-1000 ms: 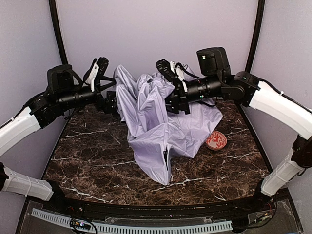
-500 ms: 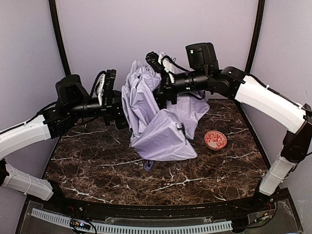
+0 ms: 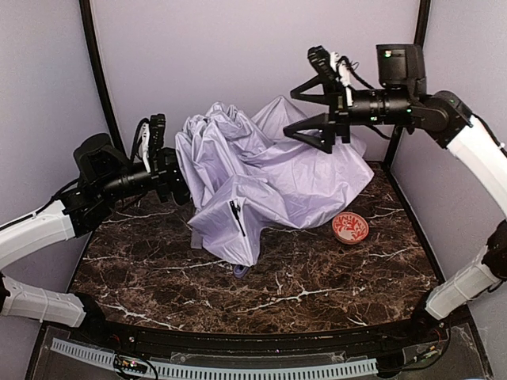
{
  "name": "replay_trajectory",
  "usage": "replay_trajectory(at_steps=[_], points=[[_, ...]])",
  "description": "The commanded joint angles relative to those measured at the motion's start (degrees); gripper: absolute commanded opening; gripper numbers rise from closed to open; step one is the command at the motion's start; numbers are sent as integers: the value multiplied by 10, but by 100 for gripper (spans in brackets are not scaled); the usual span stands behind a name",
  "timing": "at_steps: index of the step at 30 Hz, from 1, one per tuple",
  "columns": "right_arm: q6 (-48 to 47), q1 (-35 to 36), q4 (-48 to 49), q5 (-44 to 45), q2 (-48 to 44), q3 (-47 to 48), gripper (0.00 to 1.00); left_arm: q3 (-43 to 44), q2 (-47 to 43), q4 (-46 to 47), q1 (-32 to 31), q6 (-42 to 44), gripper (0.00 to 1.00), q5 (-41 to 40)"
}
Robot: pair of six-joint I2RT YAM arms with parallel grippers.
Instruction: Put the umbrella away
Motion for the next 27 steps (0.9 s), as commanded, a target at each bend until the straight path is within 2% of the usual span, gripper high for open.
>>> replay_trajectory(at_steps=[1, 4, 7, 11, 14, 17, 21, 25, 27], points=[[-5, -37, 7, -48, -67, 10, 100, -23, -14, -14, 9, 5, 0, 13], [11, -51, 20, -40, -93, -2, 100, -22, -13, -21, 9, 12, 0, 17], [10, -69, -8, -14, -128, -25, 100, -28, -19, -18, 24, 20, 0, 22], [-25, -101, -33, 11, -202, -131, 100, -29, -26, -27, 25, 39, 0, 42], [-30, -124, -10, 18, -229, -207, 100, -28, -30, -38, 26, 53, 0, 65], [-38, -146, 41, -5, -204, -234, 100, -28, -36, -50, 26, 67, 0, 95], [-57, -167, 74, -76, -100, -151, 100, -21, -43, -74, 26, 90, 0, 153], [-61, -168, 48, -151, 45, 9, 100, 5, -43, -135, 26, 139, 0, 192], [-58, -166, 22, -217, 118, 83, 100, 21, -45, -162, 26, 161, 0, 196]])
